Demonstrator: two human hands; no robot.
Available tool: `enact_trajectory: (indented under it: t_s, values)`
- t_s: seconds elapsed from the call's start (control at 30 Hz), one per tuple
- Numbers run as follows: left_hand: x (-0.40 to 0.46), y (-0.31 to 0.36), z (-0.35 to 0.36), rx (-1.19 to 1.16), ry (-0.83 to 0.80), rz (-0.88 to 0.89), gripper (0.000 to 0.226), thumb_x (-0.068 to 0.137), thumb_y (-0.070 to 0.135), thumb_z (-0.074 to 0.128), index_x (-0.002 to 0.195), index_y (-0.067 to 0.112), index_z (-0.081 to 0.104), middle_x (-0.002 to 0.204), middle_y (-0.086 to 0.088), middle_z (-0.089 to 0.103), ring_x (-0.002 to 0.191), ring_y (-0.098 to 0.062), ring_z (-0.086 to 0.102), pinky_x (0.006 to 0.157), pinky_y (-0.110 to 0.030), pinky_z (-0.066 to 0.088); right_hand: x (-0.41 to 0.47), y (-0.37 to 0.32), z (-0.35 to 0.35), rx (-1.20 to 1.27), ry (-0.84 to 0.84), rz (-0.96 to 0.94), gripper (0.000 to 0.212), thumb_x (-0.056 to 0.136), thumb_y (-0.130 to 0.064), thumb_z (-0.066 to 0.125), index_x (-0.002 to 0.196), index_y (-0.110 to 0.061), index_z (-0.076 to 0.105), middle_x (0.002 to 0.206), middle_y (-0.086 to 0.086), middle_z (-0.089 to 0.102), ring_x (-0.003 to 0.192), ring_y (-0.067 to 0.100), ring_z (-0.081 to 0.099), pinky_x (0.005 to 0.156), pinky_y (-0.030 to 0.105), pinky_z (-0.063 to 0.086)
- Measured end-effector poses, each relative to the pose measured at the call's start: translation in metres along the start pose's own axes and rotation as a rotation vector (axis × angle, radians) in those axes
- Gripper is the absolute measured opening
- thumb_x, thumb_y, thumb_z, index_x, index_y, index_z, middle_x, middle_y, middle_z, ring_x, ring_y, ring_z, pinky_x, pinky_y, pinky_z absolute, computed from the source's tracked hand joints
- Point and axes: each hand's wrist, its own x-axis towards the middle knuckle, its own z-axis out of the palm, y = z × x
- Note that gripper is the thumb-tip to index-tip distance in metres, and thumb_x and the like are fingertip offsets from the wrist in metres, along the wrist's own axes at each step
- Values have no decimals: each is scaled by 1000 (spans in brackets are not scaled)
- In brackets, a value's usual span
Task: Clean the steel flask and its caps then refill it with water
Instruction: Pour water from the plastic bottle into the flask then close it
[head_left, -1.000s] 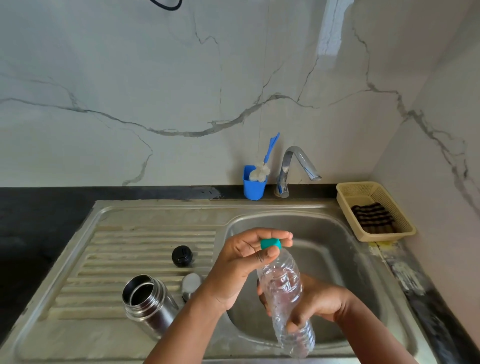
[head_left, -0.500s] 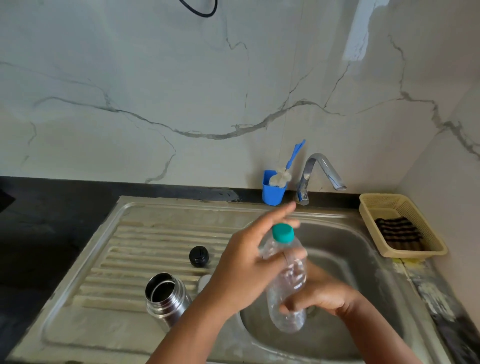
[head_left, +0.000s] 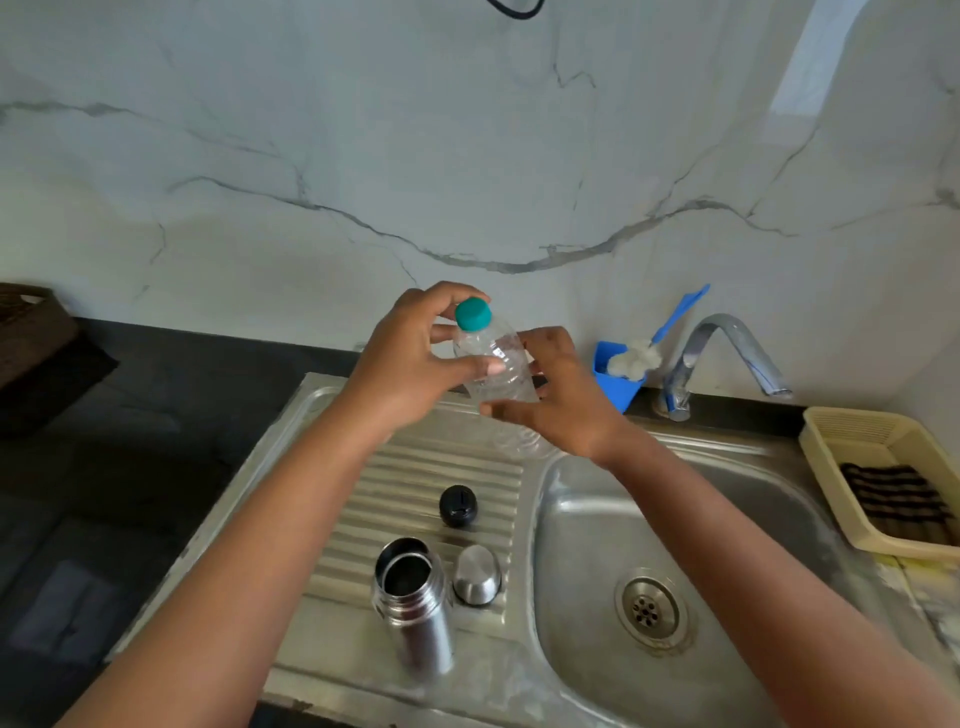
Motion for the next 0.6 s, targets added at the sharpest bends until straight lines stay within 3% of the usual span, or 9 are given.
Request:
enact_trajectory:
  t_s: [0.13, 0.23, 0.4, 0.6]
  values:
    - [29, -51, 1, 20, 72, -54, 55, 73, 17, 87, 119, 24, 57, 126, 4, 58, 111, -12, 60, 84, -13, 46, 43, 22, 32, -131, 15, 27, 70, 69, -28, 89, 127, -19, 51, 112, -1, 54, 89, 7, 55, 78, 21, 45]
    - [45, -93, 3, 24, 100, -78, 52, 74, 19, 86, 117, 23, 58, 123, 3, 60, 106, -19, 64, 86, -23, 51, 72, 39, 62, -186, 10, 48, 74, 69, -27, 88, 130, -21, 46, 115, 5, 64, 95, 23, 64, 84, 39, 54]
    - [63, -145, 7, 9, 126, -81, 52, 74, 14, 86, 120, 22, 62, 121, 1, 60, 107, -19, 64, 91, -28, 54, 100, 62, 105, -200, 28, 139, 67, 77, -20, 82, 133, -13, 46, 115, 8, 64, 100, 26, 61, 79, 32, 47]
    - [75, -192, 10, 20, 119, -137, 55, 75, 15, 85, 125, 16, 61, 122, 1, 59, 110, -16, 60, 95, -26, 51, 116, 92, 142, -218, 66, 191, 73, 79, -20, 81, 141, -16, 43, 130, 6, 60, 113, 24, 59, 93, 38, 50]
